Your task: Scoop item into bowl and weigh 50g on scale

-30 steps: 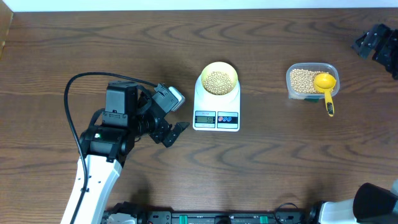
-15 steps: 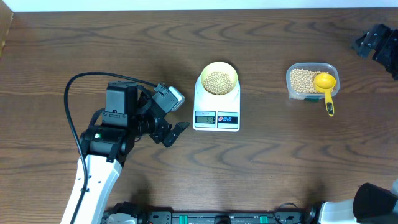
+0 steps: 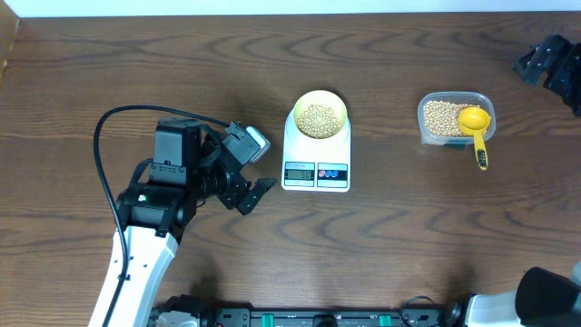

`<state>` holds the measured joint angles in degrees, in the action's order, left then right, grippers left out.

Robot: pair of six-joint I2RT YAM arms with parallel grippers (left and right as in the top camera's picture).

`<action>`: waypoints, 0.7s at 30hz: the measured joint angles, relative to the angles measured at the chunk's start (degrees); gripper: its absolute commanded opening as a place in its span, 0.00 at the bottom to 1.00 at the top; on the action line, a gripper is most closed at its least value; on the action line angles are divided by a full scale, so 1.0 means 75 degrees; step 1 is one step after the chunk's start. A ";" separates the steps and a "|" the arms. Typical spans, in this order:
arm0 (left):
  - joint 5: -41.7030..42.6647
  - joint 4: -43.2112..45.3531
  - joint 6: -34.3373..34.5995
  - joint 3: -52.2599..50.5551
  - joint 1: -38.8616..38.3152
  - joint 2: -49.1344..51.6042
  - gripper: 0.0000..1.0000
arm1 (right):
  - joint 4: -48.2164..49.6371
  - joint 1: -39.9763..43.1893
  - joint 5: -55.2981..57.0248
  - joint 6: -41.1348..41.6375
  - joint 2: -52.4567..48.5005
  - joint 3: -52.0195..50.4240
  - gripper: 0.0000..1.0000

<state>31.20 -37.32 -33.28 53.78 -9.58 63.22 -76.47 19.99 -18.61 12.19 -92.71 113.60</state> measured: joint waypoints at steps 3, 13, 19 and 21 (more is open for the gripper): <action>0.0000 0.0000 -0.0003 0.0000 0.0000 0.0000 0.98 | 0.0000 0.0000 0.0003 0.0000 0.0000 0.0000 0.99; 0.0000 0.0000 0.0000 0.0000 0.0000 0.0000 0.98 | 0.0414 -0.0038 0.0111 -0.0615 0.0000 -0.0003 0.99; 0.0000 -0.0006 0.0000 0.0000 0.0000 0.0000 0.97 | 0.0431 -0.0973 0.0976 -0.1597 0.0064 -0.0003 0.99; 0.0000 -0.0003 0.0000 0.0000 0.0000 0.0000 0.98 | 0.0434 -0.1373 0.1338 -0.1722 0.0172 -0.0003 0.99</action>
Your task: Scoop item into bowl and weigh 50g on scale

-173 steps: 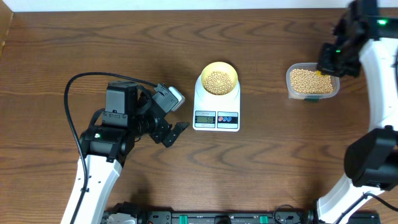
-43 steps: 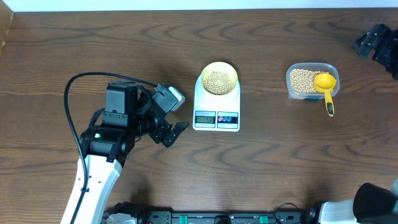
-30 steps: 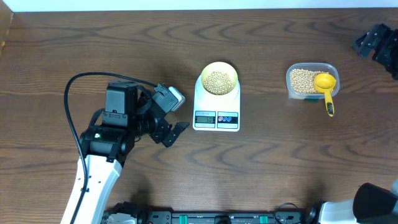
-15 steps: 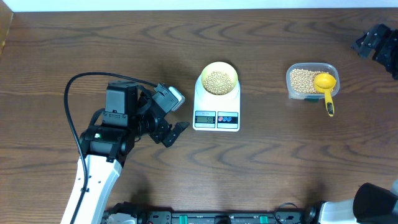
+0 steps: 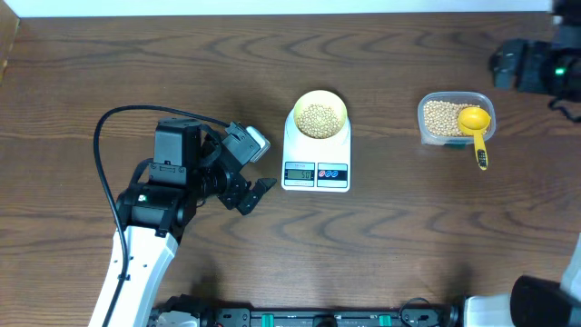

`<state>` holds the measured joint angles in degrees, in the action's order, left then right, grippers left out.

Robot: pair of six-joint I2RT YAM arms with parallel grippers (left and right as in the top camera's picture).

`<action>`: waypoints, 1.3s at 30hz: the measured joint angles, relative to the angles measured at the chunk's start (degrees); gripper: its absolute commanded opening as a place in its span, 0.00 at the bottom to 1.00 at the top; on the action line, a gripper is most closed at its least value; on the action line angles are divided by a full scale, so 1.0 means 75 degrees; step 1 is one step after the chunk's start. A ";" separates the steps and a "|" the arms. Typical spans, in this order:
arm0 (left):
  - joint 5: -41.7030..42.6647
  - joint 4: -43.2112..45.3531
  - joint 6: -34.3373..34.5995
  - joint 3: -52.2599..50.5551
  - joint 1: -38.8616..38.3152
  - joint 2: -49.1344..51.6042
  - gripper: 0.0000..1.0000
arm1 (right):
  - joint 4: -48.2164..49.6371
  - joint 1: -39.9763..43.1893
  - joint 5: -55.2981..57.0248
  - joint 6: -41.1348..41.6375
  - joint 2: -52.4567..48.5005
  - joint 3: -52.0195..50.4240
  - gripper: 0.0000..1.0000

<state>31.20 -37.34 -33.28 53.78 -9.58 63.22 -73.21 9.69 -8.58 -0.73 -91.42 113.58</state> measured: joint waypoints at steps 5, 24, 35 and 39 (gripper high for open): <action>0.0000 0.0000 -0.0003 0.0000 0.0000 0.0000 0.98 | 0.0615 -0.0516 0.0513 -0.0160 0.0842 -0.0350 0.99; 0.0000 -0.0012 -0.0003 0.0000 0.0003 0.0000 0.98 | 0.8189 -0.0831 0.0807 -0.0221 0.6802 -0.9398 0.99; 0.0000 -0.0009 -0.0003 0.0000 0.0003 0.0000 0.98 | 0.9113 -0.1323 0.0813 -0.0414 0.8749 -1.1864 0.99; 0.0000 -0.0012 -0.0003 0.0000 0.0003 0.0000 0.98 | 0.9404 -0.1577 0.0831 -0.0577 0.9364 -1.2590 0.99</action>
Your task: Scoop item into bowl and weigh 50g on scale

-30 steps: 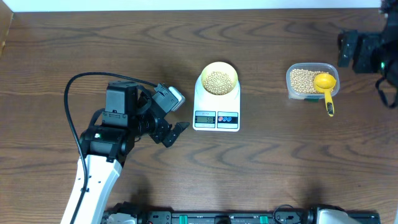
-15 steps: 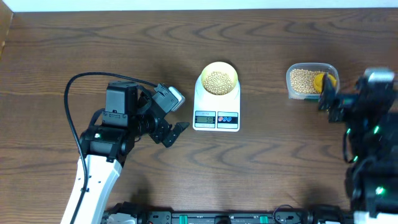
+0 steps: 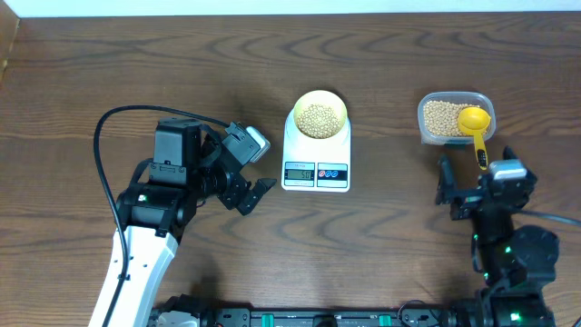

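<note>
A yellow bowl point(image 3: 319, 116) of soybeans stands on the white scale point(image 3: 316, 154), whose display point(image 3: 300, 173) is lit but too small to read. To the right is a clear container point(image 3: 447, 118) of soybeans. The yellow scoop point(image 3: 475, 122) lies in it, with its handle over the near rim. My right gripper point(image 3: 451, 191) is just in front of the container, pointing left, open and holding nothing. My left gripper point(image 3: 253, 194) hangs left of the scale with its fingers apart and nothing between them.
The brown wooden table point(image 3: 381, 254) runs to a white far edge. The left arm's black cable point(image 3: 102, 154) loops over the table on the left. The arm bases sit along the near edge.
The right arm has moved from the far right corner, behind the container, to the near right, just in front of it. The left arm, bowl, scale and scoop are unchanged.
The bowl of beans stood on the scale and the scoop lay in the container throughout. The right arm was at the far right corner, then slightly further left and blurred. Now it is in front of the container. The left arm stayed still.
</note>
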`<state>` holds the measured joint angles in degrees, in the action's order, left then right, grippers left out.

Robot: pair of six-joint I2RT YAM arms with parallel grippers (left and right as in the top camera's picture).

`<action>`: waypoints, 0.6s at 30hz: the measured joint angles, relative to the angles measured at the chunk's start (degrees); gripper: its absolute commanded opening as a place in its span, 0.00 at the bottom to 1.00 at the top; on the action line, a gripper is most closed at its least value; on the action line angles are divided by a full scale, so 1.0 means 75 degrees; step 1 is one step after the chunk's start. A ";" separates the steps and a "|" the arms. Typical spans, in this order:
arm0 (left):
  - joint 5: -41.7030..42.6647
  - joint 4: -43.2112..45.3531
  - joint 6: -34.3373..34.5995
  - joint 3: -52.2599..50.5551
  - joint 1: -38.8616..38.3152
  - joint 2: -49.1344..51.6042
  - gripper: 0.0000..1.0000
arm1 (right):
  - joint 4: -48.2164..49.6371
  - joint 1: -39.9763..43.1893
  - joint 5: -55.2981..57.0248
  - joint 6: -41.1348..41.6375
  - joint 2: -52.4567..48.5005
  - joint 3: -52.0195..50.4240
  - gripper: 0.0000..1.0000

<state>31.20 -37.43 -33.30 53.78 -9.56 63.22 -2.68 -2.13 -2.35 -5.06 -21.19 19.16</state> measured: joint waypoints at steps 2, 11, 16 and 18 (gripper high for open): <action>0.0000 0.0003 0.0000 0.0000 -0.0003 0.0000 0.98 | 0.0117 -0.0096 0.0041 -0.0032 0.0309 -0.0353 0.99; 0.0000 0.0003 0.0000 0.0000 0.0000 0.0000 0.97 | 0.0440 -0.0361 0.0204 -0.0085 0.1419 -0.1708 0.99; 0.0000 0.0000 0.0000 0.0000 0.0000 0.0000 0.98 | 0.0472 -0.0361 0.0382 -0.0085 0.1906 -0.2189 0.99; 0.0000 0.0000 0.0000 0.0000 0.0000 0.0000 0.97 | 0.0411 -0.0361 0.0530 -0.0087 0.2130 -0.2378 0.99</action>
<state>31.20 -37.43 -33.30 53.78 -9.56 63.22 0.40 -4.84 1.63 -5.72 -5.21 1.32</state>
